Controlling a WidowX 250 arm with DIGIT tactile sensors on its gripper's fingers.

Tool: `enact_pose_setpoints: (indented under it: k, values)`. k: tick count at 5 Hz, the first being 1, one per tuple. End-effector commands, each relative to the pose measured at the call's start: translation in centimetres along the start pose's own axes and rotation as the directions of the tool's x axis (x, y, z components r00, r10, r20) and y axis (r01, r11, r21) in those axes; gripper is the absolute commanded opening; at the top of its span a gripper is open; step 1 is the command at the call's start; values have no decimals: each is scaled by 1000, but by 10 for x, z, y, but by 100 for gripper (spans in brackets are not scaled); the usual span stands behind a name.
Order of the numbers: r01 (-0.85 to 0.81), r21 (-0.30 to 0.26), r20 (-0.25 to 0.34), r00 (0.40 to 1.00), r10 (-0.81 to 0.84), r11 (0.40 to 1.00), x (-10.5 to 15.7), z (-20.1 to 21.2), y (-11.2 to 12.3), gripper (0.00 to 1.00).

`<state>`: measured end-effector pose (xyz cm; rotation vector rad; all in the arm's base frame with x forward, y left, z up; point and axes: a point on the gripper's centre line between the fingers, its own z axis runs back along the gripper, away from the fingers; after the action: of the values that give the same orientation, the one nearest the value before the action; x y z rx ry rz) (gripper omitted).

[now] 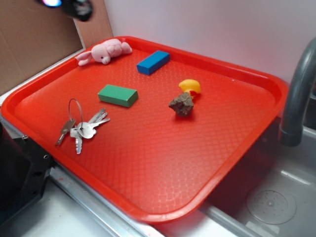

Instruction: Grab the blue block.

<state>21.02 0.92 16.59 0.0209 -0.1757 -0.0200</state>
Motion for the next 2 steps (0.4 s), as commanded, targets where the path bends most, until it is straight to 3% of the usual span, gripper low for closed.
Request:
enact_pose_setpoints:
  k: [1, 2]
  values:
    - [29, 29, 100, 994, -32, 999, 50, -54, 14, 100]
    - [15, 44, 44, 999, -17, 999, 59, -75, 18, 100]
